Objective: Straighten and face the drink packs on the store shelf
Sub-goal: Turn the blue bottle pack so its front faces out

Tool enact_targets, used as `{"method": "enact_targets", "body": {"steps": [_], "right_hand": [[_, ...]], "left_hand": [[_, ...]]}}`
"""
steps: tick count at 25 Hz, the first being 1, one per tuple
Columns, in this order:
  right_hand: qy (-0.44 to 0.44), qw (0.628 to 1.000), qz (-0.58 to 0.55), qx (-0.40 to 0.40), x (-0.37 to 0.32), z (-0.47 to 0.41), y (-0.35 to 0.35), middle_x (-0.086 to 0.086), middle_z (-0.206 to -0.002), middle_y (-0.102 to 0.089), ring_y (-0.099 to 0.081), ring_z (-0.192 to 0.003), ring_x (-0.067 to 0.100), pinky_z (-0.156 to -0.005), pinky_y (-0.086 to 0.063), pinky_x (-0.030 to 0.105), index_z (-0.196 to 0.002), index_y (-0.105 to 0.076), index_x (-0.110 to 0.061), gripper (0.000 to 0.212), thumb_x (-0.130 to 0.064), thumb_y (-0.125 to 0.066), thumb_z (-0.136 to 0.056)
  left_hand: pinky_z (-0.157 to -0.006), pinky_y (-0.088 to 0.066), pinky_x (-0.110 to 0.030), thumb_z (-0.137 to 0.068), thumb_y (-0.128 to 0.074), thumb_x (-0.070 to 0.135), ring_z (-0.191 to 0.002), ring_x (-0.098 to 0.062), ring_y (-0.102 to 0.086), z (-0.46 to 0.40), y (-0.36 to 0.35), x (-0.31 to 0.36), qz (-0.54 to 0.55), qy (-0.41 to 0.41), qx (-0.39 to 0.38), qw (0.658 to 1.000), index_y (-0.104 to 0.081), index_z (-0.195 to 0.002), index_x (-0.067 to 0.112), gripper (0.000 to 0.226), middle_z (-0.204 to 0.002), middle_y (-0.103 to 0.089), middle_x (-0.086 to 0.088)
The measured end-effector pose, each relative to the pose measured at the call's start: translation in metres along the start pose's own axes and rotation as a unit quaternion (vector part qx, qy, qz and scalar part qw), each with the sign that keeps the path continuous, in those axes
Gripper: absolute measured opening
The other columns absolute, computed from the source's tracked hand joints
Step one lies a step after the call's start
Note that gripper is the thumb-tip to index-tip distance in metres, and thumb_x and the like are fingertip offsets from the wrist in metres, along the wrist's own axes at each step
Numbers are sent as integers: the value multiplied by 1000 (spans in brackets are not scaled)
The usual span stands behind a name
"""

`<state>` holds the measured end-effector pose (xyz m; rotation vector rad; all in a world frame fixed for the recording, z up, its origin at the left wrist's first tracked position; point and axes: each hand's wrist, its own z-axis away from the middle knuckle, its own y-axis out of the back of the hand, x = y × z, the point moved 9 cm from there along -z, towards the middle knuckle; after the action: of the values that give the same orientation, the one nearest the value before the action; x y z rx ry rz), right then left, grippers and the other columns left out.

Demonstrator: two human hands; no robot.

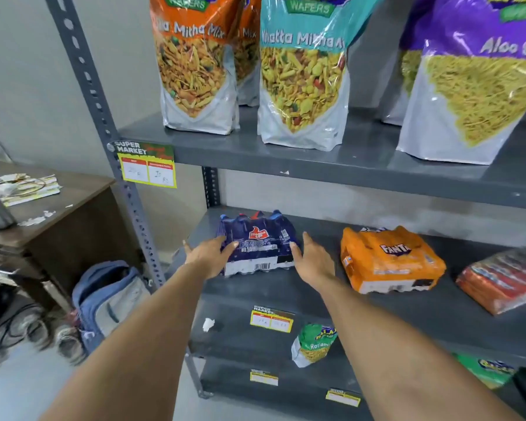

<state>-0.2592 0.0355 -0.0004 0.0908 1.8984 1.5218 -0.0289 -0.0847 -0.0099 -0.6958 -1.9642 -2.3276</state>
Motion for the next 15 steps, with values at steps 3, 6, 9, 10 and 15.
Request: {"method": "enact_targets", "body": {"steps": [3, 6, 9, 10, 15], "right_hand": [[-12, 994, -106, -37, 4, -32, -19, 11, -119, -69, -63, -112, 33, -85, -49, 37, -123, -61, -15, 43, -45, -42, -100], [-47, 981, -160, -103, 2, -65, -34, 10, -107, -72, -66, -103, 32, -81, -48, 33, -111, -66, -13, 39, -46, -51, -96], [-94, 959, -212, -162, 9, -87, -55, 12, -103, -73, -69, -97, 30, -90, -54, 41, -100, -65, -13, 35, -46, -60, -90], [-114, 949, -234, -179, 13, -90, -59, 12, -103, -73, -69, -96, 29, -92, -54, 42, -102, -64, -10, 36, -44, -64, -88], [-108, 948, -231, -189, 18, -105, -55, 11, -110, -68, -68, -96, 26, -89, -54, 41, -110, -56, -11, 43, -36, -76, -81]], "left_hand": [[-99, -46, -43, -92, -49, 51, -110, -35, -61, -28, -13, -4, 154, 45, -10, 987, -54, -125, 14, 50, -121, -66, -13], [-71, -46, -32, -81, -64, 57, -93, -30, -63, -44, -13, -12, 195, 120, -23, 973, -63, -95, 11, 48, -96, -66, -9], [-62, -44, -29, -65, -74, 65, -84, -26, -61, -57, -26, -24, 259, 176, -63, 948, -63, -105, 7, 71, -103, -67, -10], [-60, -44, -29, -62, -77, 64, -84, -26, -62, -59, -28, -26, 278, 182, -70, 940, -62, -107, 6, 74, -104, -68, -10], [-64, -51, -30, -60, -80, 59, -75, -23, -69, -70, -32, -26, 303, 151, -58, 939, -69, -87, 4, 63, -90, -75, -9]]}}
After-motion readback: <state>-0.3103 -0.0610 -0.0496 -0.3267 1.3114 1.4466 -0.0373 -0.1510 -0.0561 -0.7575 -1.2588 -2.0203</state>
